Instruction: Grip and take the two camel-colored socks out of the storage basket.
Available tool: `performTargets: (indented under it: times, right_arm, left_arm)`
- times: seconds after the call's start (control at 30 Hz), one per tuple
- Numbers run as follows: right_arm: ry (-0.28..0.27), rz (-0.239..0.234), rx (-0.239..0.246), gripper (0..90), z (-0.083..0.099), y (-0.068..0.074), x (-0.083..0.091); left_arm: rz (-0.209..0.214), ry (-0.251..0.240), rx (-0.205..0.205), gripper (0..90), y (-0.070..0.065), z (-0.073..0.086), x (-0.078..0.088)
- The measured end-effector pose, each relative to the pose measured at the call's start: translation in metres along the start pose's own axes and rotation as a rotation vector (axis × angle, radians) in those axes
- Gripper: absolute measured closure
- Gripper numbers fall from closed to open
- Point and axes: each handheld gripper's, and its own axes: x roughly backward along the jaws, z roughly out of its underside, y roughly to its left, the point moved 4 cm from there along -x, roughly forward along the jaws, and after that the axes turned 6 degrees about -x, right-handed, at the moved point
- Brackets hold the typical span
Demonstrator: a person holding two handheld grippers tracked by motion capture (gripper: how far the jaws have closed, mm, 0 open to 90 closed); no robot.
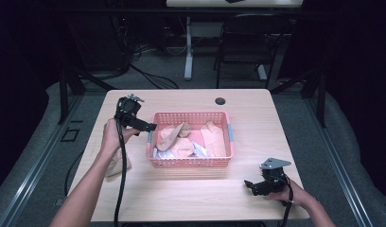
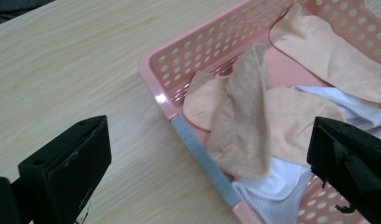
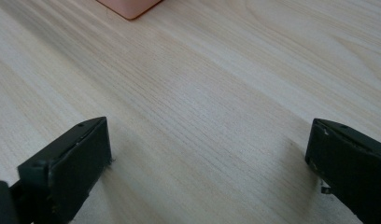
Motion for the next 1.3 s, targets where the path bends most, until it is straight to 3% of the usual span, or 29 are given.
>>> performTargets:
  times: [0.4, 0.67, 1.1, 1.3]
  right_arm:
    - [-0.003, -0.003, -0.003, 0.0, 0.000, 0.000, 0.000]
    - [0.001, -0.002, 0.000, 0.0, 0.000, 0.000, 0.000]
    - [0.002, -0.002, 0.000, 0.0, 0.000, 0.000, 0.000]
    - [-0.002, -0.003, -0.003, 0.0, 0.000, 0.000, 0.000]
  left_arm:
    - [0.029, -0.007, -0.008, 0.0, -0.017, -0.019, -0.029]
    - [0.049, 0.002, -0.011, 0.0, -0.026, -0.023, -0.046]
    - [0.055, 0.098, -0.029, 1.6, -0.042, -0.018, -0.085]
    - [0.046, 0.122, -0.036, 11.4, -0.046, -0.018, -0.093]
